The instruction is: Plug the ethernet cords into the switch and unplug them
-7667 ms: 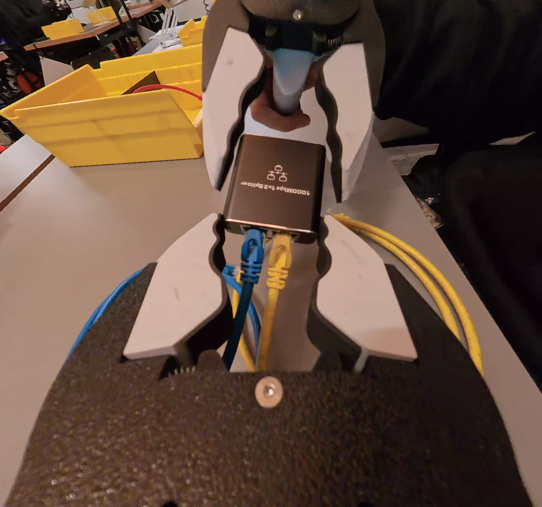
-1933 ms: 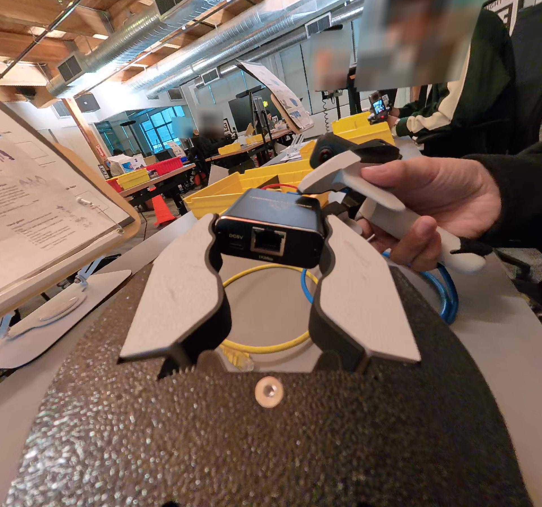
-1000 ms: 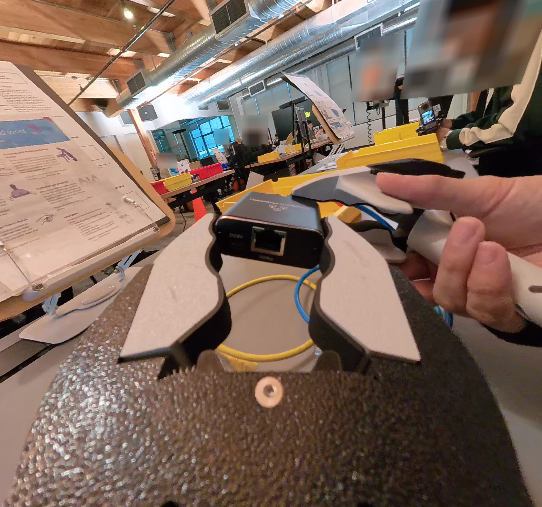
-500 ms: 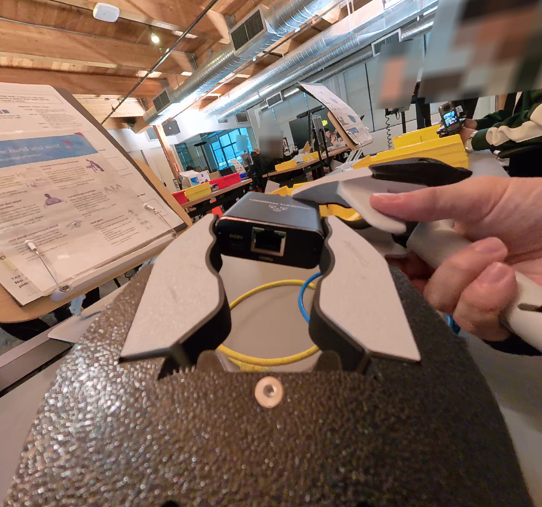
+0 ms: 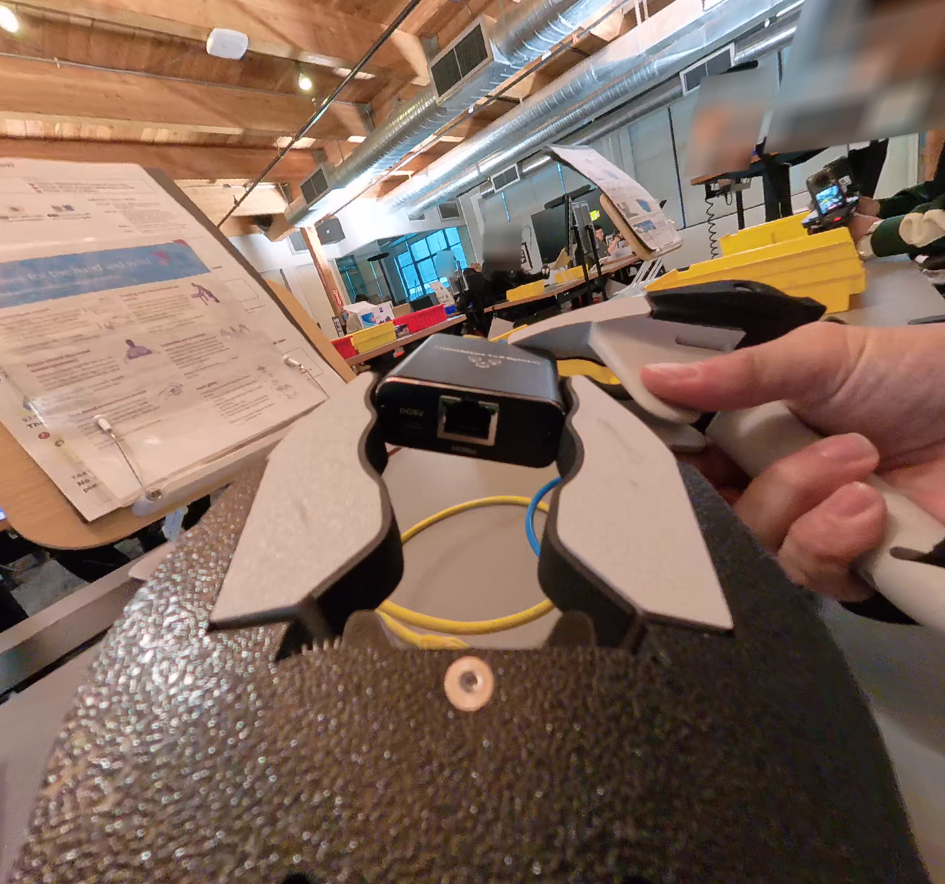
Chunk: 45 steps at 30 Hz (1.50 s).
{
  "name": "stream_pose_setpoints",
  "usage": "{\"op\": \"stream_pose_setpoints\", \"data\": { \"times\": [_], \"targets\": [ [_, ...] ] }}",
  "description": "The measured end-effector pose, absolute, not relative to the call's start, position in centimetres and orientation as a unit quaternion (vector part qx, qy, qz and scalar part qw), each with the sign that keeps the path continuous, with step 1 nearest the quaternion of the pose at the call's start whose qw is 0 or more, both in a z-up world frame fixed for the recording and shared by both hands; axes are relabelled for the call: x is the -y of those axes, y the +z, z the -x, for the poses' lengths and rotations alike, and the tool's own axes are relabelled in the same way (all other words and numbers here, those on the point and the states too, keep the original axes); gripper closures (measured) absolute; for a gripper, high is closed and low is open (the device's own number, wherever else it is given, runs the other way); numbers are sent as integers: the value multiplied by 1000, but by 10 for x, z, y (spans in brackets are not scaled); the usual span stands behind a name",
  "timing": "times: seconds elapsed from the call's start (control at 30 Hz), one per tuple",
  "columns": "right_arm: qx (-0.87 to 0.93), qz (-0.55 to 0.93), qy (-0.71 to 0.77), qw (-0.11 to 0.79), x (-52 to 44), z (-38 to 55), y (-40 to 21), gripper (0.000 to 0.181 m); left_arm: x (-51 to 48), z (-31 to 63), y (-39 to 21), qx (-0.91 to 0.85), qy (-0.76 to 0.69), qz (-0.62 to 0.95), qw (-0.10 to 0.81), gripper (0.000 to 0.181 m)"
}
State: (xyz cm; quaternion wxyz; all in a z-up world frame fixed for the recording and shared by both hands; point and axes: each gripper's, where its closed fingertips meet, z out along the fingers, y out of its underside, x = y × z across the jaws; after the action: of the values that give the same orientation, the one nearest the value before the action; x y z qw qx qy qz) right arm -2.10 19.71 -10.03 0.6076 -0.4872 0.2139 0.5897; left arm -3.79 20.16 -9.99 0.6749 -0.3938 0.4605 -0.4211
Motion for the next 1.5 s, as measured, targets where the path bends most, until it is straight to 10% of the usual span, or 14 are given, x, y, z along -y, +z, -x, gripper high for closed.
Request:
{"op": "stream_pose_setpoints", "data": {
  "times": [0.73,1.5],
  "targets": [
    [-29,644,400,652,-170,-12,-75,170,-230,54,-98,-402,-461,430,664,117],
    [123,814,370,431,-162,-198,-129,169,-220,46,-103,-430,-468,421,647,117]
  ]
}}
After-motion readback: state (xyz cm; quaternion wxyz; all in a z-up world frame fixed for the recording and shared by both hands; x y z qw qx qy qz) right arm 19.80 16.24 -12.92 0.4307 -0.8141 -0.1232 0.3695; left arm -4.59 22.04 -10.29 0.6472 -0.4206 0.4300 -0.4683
